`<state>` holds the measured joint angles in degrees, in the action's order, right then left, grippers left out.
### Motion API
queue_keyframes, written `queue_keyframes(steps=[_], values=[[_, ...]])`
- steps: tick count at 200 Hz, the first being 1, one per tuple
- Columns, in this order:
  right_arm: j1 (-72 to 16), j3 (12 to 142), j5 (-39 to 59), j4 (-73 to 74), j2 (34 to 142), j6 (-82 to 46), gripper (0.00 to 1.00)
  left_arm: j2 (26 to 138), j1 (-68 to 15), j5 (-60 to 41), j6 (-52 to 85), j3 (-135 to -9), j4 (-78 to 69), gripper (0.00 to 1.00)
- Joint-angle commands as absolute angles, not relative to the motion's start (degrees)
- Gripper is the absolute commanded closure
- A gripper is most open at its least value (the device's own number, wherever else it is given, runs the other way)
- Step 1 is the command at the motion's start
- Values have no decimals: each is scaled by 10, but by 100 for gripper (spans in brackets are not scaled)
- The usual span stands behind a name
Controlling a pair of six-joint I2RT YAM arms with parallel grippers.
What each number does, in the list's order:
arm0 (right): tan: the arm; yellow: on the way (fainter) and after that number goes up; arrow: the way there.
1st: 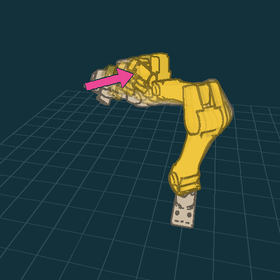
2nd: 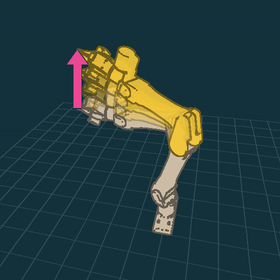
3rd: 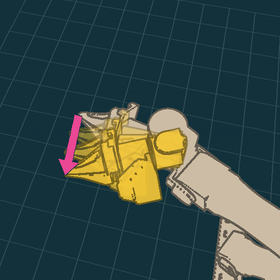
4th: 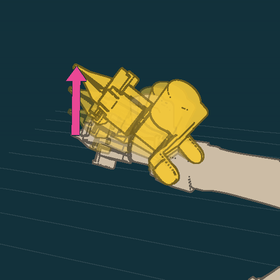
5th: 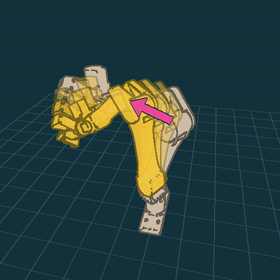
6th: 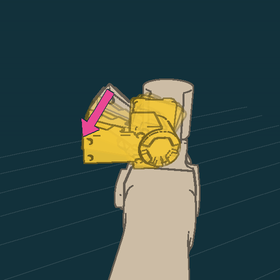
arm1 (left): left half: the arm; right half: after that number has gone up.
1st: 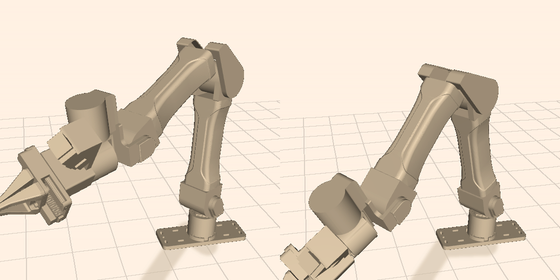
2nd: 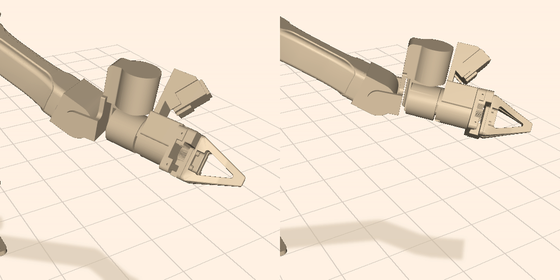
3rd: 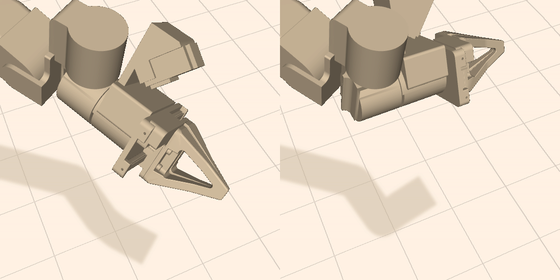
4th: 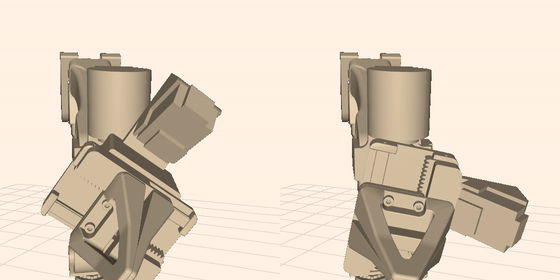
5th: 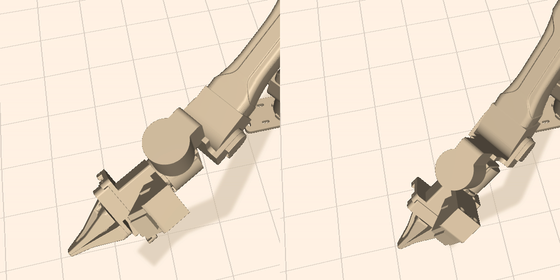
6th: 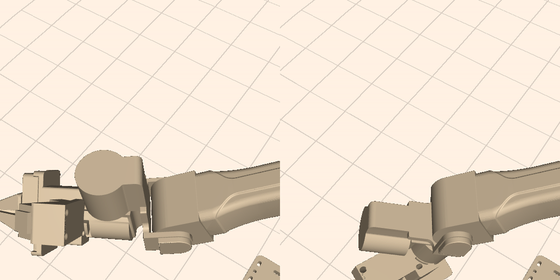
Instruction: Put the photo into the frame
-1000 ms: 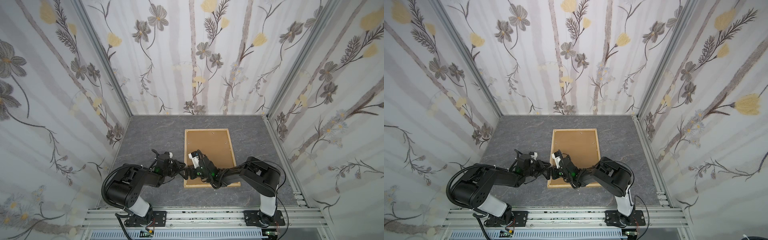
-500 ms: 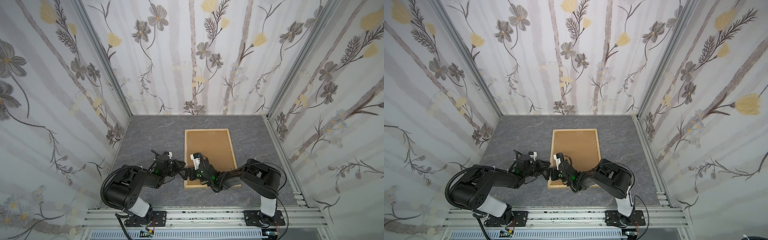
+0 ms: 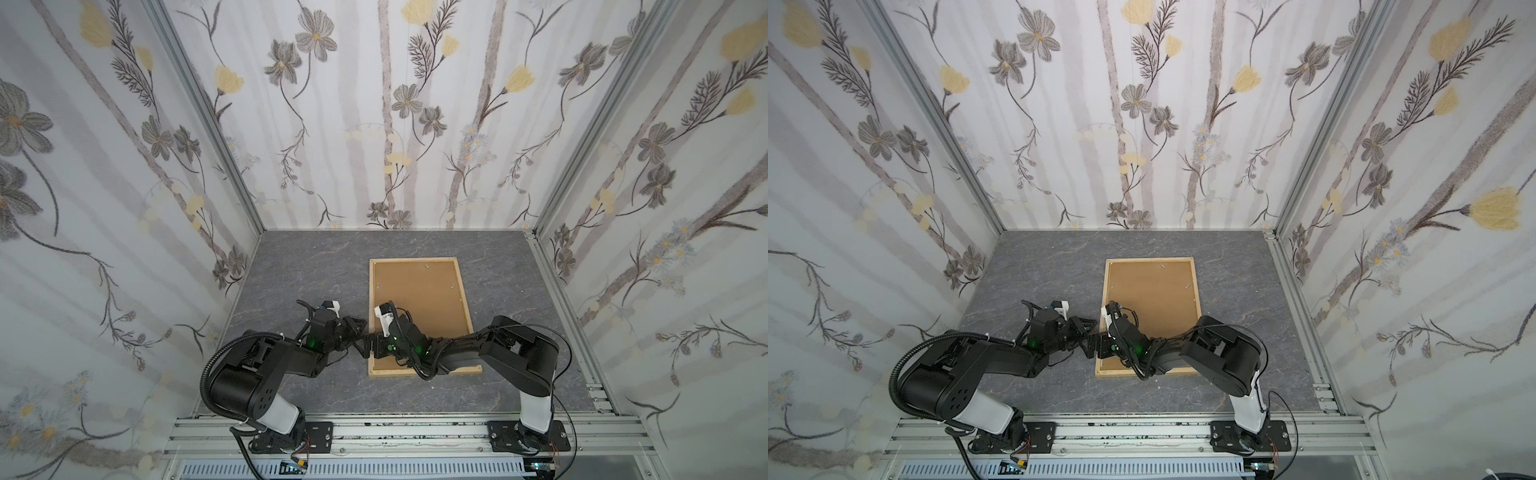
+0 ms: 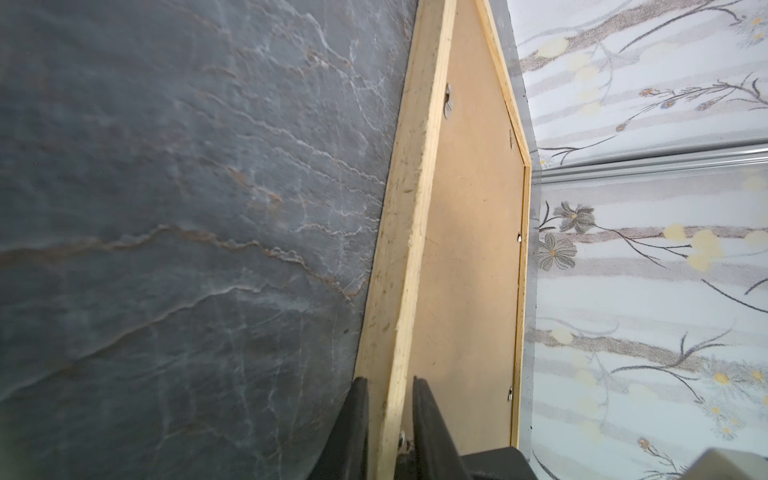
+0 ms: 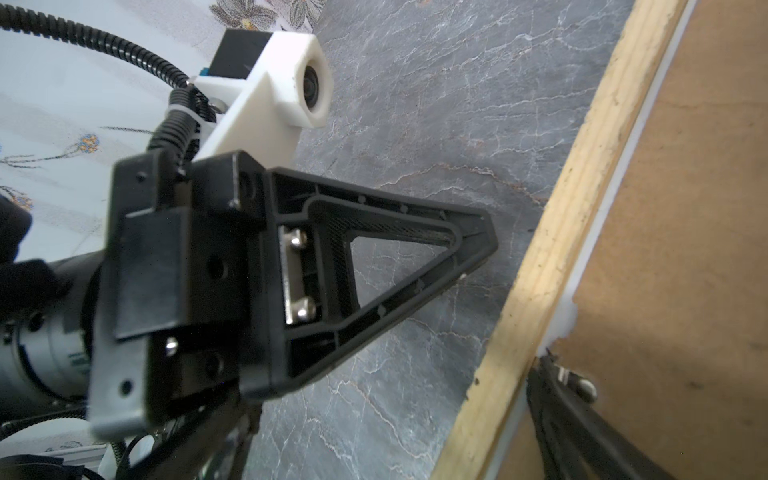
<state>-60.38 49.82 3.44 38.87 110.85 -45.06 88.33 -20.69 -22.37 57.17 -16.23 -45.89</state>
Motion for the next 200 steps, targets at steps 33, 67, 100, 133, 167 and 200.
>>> queue_keyframes(steps=[33, 67, 100, 133, 167, 200], values=[[-593, 520, -43, 424, 1097, -417, 0, 863, -214, -319, 558, -167, -405, 81], [-585, 530, 1, 419, 1060, -379, 0, 830, -209, -312, 547, -175, -367, 77], [-579, 521, 35, 415, 1009, -366, 0, 798, -203, -303, 526, -198, -313, 65], [-556, 488, 55, 398, 959, -369, 0, 801, -190, -289, 489, -256, -240, 56], [-518, 422, 42, 365, 864, -369, 0, 869, -179, -274, 435, -361, -162, 52], [-492, 369, -14, 292, 760, -351, 0, 981, -177, -233, 386, -500, -68, 46]])
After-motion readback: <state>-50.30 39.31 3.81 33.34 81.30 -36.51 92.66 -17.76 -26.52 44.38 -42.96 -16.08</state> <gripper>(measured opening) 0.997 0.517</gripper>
